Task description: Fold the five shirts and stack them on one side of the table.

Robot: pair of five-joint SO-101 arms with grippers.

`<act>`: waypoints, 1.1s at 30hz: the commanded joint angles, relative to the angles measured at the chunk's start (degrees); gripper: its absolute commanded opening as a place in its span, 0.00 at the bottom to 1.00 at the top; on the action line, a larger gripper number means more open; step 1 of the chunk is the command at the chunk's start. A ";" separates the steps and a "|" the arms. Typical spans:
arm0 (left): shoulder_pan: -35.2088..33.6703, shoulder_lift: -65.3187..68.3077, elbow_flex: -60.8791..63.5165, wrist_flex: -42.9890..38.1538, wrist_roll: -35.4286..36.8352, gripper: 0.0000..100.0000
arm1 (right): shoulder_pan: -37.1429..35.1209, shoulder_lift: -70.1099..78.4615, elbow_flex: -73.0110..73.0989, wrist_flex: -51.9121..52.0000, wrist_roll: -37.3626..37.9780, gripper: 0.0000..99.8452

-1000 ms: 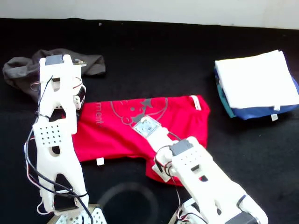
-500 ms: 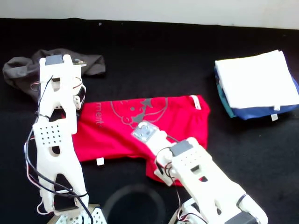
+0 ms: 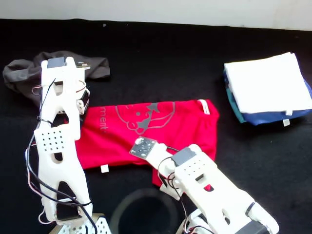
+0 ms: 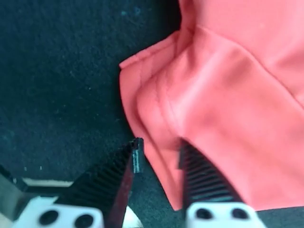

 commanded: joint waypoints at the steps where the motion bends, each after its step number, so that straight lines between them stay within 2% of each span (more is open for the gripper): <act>1: -0.84 0.66 -1.80 -0.62 0.26 0.01 | -0.57 -0.48 -2.59 0.48 1.76 0.19; 11: -0.84 0.66 -1.80 -0.62 0.26 0.01 | -0.75 -0.04 8.04 -10.42 1.85 0.18; 22: -0.75 0.66 -1.89 -0.62 0.26 0.01 | -0.66 -0.04 12.09 -11.30 1.85 0.18; 24: -0.75 0.66 -1.89 -0.62 0.26 0.01 | -0.66 -0.04 12.09 -11.30 1.85 0.13; 27: -0.75 0.66 -1.89 -0.62 0.26 0.01 | -0.48 -0.04 12.00 -11.30 1.85 0.00; 33: -0.75 0.66 -1.89 -0.53 0.26 0.01 | -0.40 -0.66 11.47 -11.21 1.76 0.02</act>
